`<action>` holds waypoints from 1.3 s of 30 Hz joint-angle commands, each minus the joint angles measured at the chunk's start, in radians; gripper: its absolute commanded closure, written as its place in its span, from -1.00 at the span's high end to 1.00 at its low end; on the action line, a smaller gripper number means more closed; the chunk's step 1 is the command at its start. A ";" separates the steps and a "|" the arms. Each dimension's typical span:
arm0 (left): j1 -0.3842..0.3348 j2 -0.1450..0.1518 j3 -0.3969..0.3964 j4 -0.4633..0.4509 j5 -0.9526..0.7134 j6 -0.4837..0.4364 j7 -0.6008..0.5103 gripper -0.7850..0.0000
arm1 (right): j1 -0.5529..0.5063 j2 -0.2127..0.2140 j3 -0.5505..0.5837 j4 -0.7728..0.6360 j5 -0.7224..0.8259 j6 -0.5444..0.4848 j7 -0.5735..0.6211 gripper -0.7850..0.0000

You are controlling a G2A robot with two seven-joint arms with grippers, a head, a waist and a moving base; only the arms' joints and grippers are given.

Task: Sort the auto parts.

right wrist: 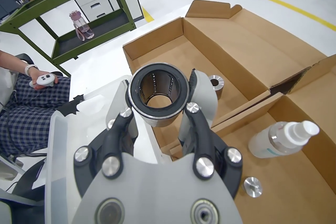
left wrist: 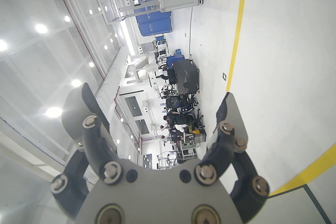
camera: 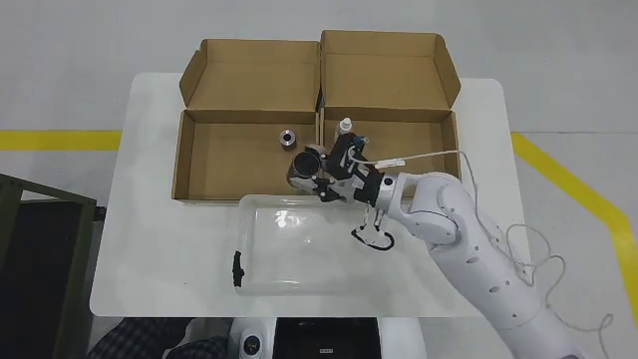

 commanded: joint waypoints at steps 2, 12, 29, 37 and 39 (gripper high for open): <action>0.000 0.000 0.000 0.000 0.000 0.000 0.000 1.00 | 0.034 -0.009 -0.031 0.020 -0.027 0.018 0.005 -1.00; 0.000 0.000 0.000 0.000 0.000 0.000 0.000 1.00 | 0.145 -0.050 -0.136 0.127 -0.100 0.086 0.006 -1.00; 0.000 0.000 0.000 0.000 0.000 0.000 0.000 1.00 | 0.266 -0.117 -0.255 0.316 -0.174 0.145 0.029 -1.00; 0.000 0.000 0.000 0.000 0.000 0.000 0.000 1.00 | 0.290 -0.141 -0.283 0.376 -0.198 0.161 0.040 -0.70; 0.000 0.000 0.000 0.000 0.000 0.000 0.000 1.00 | 0.292 -0.145 -0.287 0.384 -0.203 0.161 0.042 -0.64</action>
